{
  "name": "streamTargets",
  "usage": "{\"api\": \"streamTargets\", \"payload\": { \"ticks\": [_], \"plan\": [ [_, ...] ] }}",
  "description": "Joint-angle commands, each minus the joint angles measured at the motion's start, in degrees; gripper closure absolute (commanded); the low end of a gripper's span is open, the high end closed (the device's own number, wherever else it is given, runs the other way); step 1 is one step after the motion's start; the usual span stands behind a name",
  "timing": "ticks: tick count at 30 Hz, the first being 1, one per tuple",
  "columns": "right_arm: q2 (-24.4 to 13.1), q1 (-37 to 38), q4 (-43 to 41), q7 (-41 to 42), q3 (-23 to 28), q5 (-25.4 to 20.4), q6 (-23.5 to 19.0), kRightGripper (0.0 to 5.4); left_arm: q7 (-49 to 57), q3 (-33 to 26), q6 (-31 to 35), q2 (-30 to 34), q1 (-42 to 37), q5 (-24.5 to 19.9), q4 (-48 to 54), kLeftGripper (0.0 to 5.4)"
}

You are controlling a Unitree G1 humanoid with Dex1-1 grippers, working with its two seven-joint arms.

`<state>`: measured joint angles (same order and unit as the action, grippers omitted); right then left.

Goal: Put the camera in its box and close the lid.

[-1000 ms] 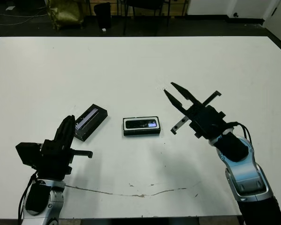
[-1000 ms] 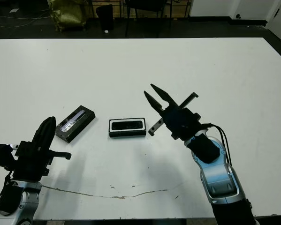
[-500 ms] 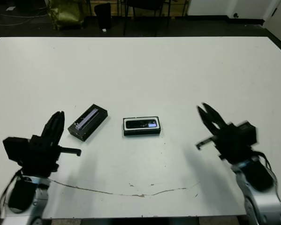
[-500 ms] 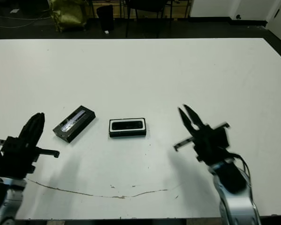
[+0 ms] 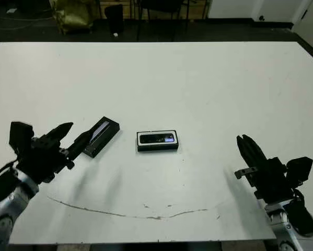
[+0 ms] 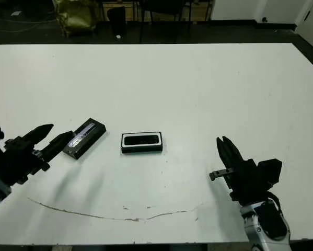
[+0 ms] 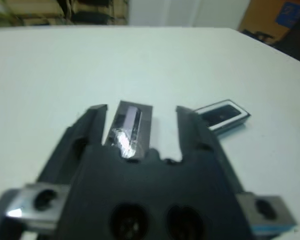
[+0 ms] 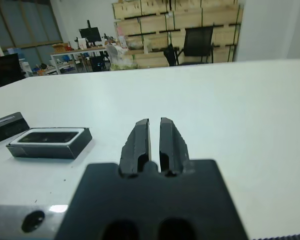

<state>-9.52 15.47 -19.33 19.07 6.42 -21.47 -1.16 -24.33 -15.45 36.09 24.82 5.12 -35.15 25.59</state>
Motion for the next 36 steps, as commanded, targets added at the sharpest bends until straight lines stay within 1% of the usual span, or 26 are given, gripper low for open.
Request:
{"api": "streamTargets", "payload": {
  "ticks": [1, 3, 5, 6, 7, 11, 16, 19, 24, 29, 31, 36],
  "plan": [
    [0.5, 0.7, 2.0, 0.5, 0.6, -0.2, 1.3, 5.4, -1.2, -0.1, 3.0, 0.8, -0.1, -2.2, -2.1, 1.02],
    [0.4, 0.7, 2.0, 0.2, 0.7, -0.2, 1.2, 5.4, -0.9, -0.2, 4.7, 0.4, -0.3, -3.9, -2.4, 0.56],
    [0.1, 0.9, 0.6, -0.9, 0.8, -0.1, -0.7, 5.4, 0.4, -0.2, 5.9, -0.5, -0.2, -4.9, -2.1, 0.08],
    [-0.1, 1.0, 0.0, -1.4, 0.9, 0.0, -1.4, 5.4, 0.8, -0.2, 6.1, -1.0, -0.1, -5.3, -2.1, 0.01],
    [-0.2, 1.1, -0.6, -1.8, 0.9, 0.1, -2.1, 5.4, 1.2, 0.0, 6.1, -1.2, 0.1, -5.3, -2.1, 0.01],
    [-0.4, 1.7, -3.8, -4.2, 1.1, 0.7, -5.4, 5.4, 1.7, 1.9, 3.6, -1.0, 0.8, -2.2, -2.2, 0.01],
    [-0.3, 1.5, -4.8, -4.4, 1.4, 0.1, -6.5, 5.4, 0.7, 3.0, 2.2, -0.8, 1.0, -0.6, -3.3, 0.01],
    [-0.4, 1.4, -5.5, -5.0, 1.5, 0.6, -7.0, 5.4, 0.0, 3.5, 1.8, -0.9, 1.2, -0.2, -3.8, 0.01],
    [-0.7, 1.1, -7.8, -5.5, 2.3, -0.1, -8.5, 5.4, -0.2, 4.3, 1.4, -1.2, 1.9, 0.4, -3.4, 0.01],
    [-0.8, 0.9, -9.8, -5.9, 2.5, -0.2, -9.8, 5.4, -0.3, 4.1, 2.2, -2.0, 1.9, -0.9, -3.6, 0.01],
    [-0.8, 0.9, -10.9, -6.8, 2.4, -0.2, -11.4, 5.4, 0.0, 4.3, 2.4, -2.2, 2.0, -0.8, -3.5, 0.01],
    [-0.4, 0.8, -12.4, -8.1, 2.6, -0.7, -13.6, 5.4, 0.5, 4.6, 2.6, -2.6, 2.0, -0.3, -3.5, 0.01]
  ]
}}
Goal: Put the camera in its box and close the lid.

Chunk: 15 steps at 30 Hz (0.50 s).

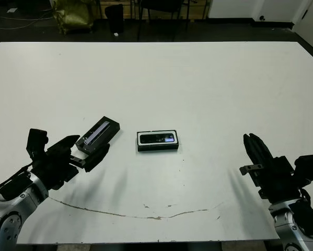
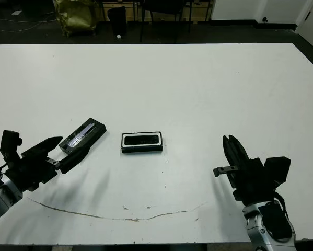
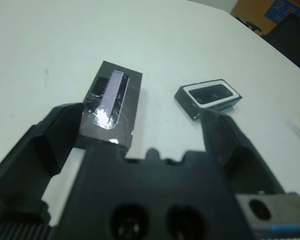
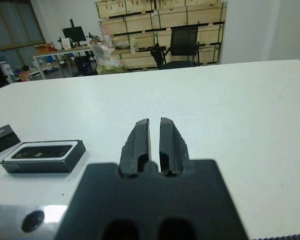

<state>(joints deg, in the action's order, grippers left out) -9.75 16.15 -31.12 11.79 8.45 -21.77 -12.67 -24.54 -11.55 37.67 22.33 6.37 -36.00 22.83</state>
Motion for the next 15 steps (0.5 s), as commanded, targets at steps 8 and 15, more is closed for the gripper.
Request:
{"api": "streamTargets", "payload": {
  "ticks": [8, 15],
  "plan": [
    [-0.3, -0.5, 2.1, 1.7, 0.9, -0.6, 0.9, 5.4, 3.3, 2.6, -3.5, -0.8, 0.9, 7.1, -1.6, 0.01],
    [-0.1, 0.6, -1.3, -0.6, 0.3, 0.0, -1.8, 5.4, 3.2, 2.7, -5.7, -1.7, 0.4, 8.4, -3.2, 0.01]
  ]
}}
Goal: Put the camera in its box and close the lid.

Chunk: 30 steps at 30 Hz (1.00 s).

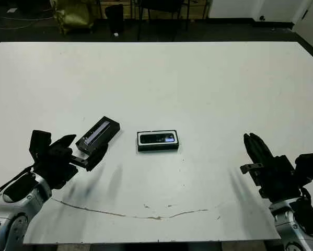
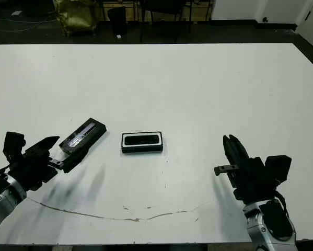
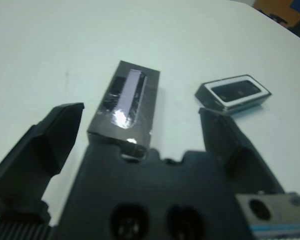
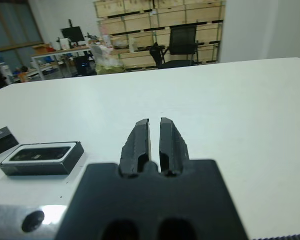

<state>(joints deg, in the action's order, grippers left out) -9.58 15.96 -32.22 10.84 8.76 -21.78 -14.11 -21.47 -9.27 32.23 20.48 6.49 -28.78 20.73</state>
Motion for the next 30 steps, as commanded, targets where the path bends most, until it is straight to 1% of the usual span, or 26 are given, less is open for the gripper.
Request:
{"api": "streamTargets", "payload": {
  "ticks": [1, 6, 10, 15, 20, 23, 25, 27, 30],
  "plan": [
    [-0.3, 0.8, 0.0, 0.6, -0.1, 0.0, 0.0, 5.4, 0.0, 0.6, -0.5, 0.2, 0.3, 1.5, -1.0, 0.01],
    [-0.1, 0.6, 2.2, 2.2, 0.2, -0.5, 1.6, 5.4, -0.5, 0.9, -1.3, 0.3, 0.5, 2.3, -1.0, 0.01],
    [-0.1, 1.0, 1.0, 1.0, -0.1, 0.4, 0.3, 5.4, -1.3, 1.3, -2.6, 0.4, 0.3, 3.3, -1.6, 0.01],
    [-0.1, 0.8, 2.0, 1.9, 0.0, -0.4, 1.2, 5.4, -1.6, 1.7, -2.6, 0.6, -0.2, 3.6, -2.1, 0.01],
    [-0.6, 1.1, 0.8, 1.0, 0.5, -0.2, -0.3, 5.4, -1.6, 2.2, -2.1, 0.7, -0.6, 4.3, -2.3, 0.01],
    [-0.5, 1.4, -0.3, 0.2, 0.6, -0.4, -1.7, 5.4, -2.3, 2.7, -3.5, 0.6, -1.3, 5.1, -3.8, 0.01],
    [-0.3, 1.4, -0.3, 0.3, 0.6, 0.0, -1.3, 5.4, -2.9, 3.0, -4.3, 0.6, -1.8, 5.7, -4.9, 0.01],
    [-0.3, 1.4, -0.5, 0.1, 0.6, -0.3, -2.0, 5.4, -3.1, 3.3, -5.1, 0.6, -2.3, 6.5, -6.0, 0.01],
    [-0.3, 1.2, 0.3, 0.6, 0.7, -0.4, -1.1, 5.4, -2.2, 3.5, -4.7, 0.3, -3.1, 7.5, -6.9, 0.01]
  ]
}}
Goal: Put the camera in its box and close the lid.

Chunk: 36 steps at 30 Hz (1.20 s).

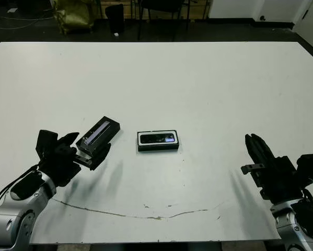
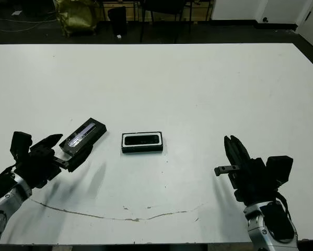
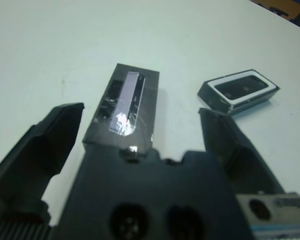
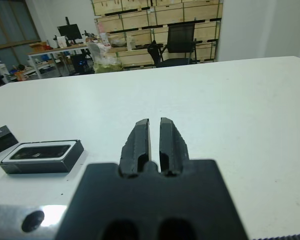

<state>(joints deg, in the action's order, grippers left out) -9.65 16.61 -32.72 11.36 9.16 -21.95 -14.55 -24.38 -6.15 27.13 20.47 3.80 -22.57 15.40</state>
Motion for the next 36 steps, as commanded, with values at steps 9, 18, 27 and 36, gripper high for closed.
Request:
{"api": "streamTargets", "payload": {
  "ticks": [9, 18, 27, 36],
  "plan": [
    [-0.3, 0.1, 1.0, -0.7, 0.5, 0.1, -1.2, 5.4, 1.3, 0.9, 0.7, -0.8, -3.1, 2.3, -5.6, 0.01],
    [-0.3, -0.2, 2.3, -0.1, 0.8, 0.2, -0.5, 5.4, 1.3, 1.7, 0.4, -0.7, -4.2, 3.8, -7.9, 0.01],
    [-0.4, -0.6, 4.7, 2.1, 1.1, -0.1, 2.3, 5.4, 1.6, 2.0, 0.0, -1.5, -5.1, 4.4, -10.4, 0.01],
    [-0.3, -0.2, 4.3, 2.0, 1.1, -0.3, 1.9, 5.4, -0.2, 2.7, -1.1, -1.0, -6.1, 5.2, -13.8, 0.01]
  ]
}}
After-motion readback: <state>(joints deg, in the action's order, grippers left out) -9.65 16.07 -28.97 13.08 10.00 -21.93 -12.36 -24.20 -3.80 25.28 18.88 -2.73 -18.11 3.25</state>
